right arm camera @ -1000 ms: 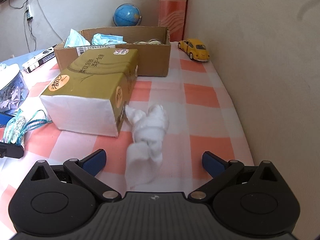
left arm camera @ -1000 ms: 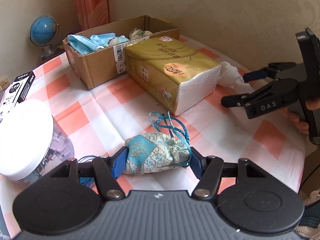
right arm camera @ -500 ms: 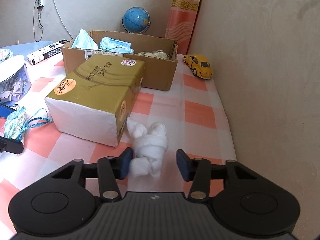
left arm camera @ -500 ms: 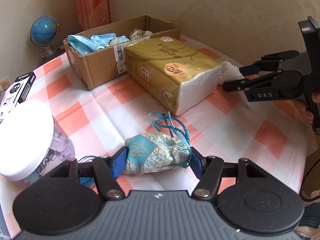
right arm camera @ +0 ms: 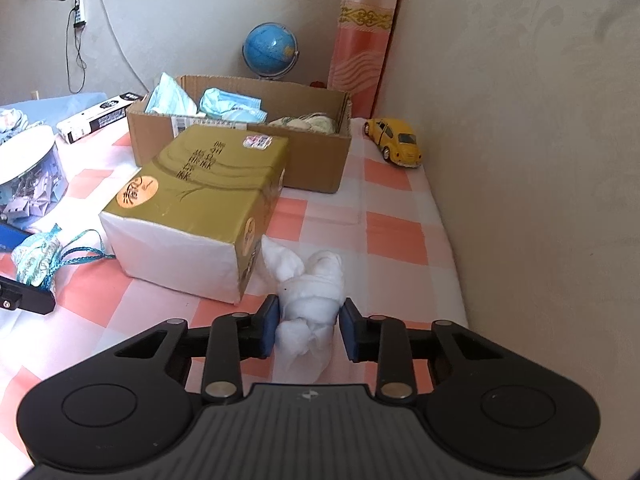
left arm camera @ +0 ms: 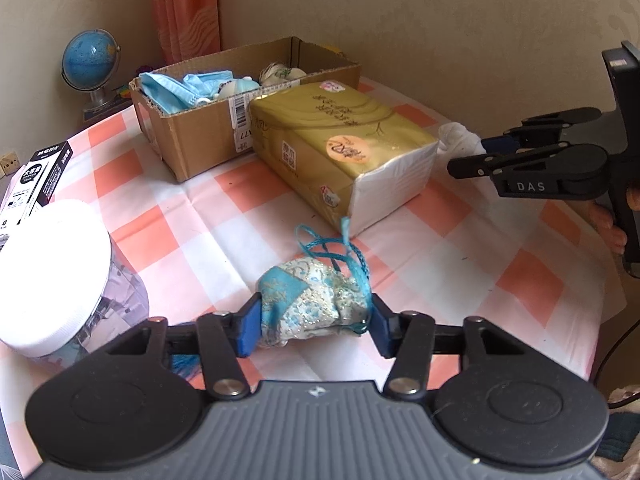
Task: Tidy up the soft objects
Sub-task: 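Carry the white cloth into the box with the right gripper and release while the left lifts the sachet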
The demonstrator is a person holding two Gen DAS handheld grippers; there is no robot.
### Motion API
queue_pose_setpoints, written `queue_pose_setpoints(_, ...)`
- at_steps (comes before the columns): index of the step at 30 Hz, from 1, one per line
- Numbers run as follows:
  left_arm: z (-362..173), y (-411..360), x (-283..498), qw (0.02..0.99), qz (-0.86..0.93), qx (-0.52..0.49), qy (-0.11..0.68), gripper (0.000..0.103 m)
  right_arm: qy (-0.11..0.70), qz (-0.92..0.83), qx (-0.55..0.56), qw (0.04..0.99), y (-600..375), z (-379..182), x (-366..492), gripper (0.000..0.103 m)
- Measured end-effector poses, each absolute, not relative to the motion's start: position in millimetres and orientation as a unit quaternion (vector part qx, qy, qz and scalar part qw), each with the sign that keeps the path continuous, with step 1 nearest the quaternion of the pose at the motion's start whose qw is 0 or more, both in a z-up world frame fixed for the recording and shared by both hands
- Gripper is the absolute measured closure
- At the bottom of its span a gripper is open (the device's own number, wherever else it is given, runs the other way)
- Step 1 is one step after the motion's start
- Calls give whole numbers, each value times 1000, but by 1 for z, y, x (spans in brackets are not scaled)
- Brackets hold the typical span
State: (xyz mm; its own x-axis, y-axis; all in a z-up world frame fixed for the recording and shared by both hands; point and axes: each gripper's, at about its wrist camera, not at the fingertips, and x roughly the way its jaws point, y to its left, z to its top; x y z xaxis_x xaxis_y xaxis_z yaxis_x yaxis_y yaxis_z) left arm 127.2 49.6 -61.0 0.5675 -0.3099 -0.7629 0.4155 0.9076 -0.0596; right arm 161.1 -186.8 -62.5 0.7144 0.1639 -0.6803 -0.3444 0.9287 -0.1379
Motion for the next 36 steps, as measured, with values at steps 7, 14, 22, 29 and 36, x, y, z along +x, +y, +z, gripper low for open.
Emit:
queue_pose_setpoints(7, -48, 50, 121, 888, -211, 62, 404, 57, 325, 129, -131, 928, -194, -34, 158, 67)
queue_pose_setpoints(14, -30, 54, 112, 898, -211, 56, 382, 57, 288, 145, -136, 937, -187, 4, 177, 67)
queue_pose_setpoints(22, -21, 58, 107, 906, -208, 44, 366, 57, 258, 182, -153, 936, -155, 35, 244, 67)
queue_pose_setpoints(29, -22, 62, 112, 908, -199, 36, 367, 57, 272, 205, -157, 927, -127, 32, 309, 67)
queue_pose_setpoints(36, -22, 64, 119, 908, -196, 35, 369, 57, 304, 184, -148, 923, -126, 8, 341, 29)
